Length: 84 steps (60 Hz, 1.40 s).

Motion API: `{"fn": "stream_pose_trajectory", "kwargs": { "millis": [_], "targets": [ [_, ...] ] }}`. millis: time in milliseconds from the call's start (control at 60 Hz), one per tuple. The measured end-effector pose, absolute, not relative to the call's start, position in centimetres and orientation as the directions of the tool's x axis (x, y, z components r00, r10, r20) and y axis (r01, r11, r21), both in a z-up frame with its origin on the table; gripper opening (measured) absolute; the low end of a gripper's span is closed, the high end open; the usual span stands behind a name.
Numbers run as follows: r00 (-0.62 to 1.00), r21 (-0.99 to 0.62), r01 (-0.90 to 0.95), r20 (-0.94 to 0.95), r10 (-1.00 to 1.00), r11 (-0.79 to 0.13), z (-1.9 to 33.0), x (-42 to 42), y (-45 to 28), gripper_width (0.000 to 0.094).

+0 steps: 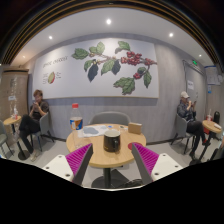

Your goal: Pour water

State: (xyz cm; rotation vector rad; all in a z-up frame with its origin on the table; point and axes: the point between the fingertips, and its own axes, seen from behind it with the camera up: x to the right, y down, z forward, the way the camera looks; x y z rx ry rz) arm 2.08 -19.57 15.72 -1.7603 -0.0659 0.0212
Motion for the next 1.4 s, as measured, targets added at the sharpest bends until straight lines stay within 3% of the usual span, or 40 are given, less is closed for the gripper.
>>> {"fn": "stream_pose_trajectory", "kwargs": {
  "millis": [350,583,783,1233,1283,1317,1333,1400],
  "targets": [
    [0.997,-0.989,0.044,0.035,0.062,-0.143,17.2,1.8,-17.8,0.0828],
    [0.990,-0.988,0.070,0.052,0.127,-0.137,16.9,-5.7,-15.8,0.0841],
    [0.980,-0.990,0.060,0.035,0.196,-0.125,16.7,-13.1,-10.3,0.0834],
    [0.996,-0.990,0.032,0.021,0.084,-0.135,14.3,-18.0,4.6,0.0836],
    [0.996,-0.991,0.037,0.027,0.083,-0.128,13.9,-18.1,4.9,0.0764],
    [0.996,-0.991,0.052,0.043,0.077,-0.124,13.7,-18.0,5.2,0.0588],
    [0.996,-0.991,0.063,0.055,0.075,-0.118,13.7,-18.0,5.3,0.0544],
    [0.997,-0.994,0.070,0.066,0.047,-0.079,14.4,-18.0,6.0,0.0542]
  ]
}}
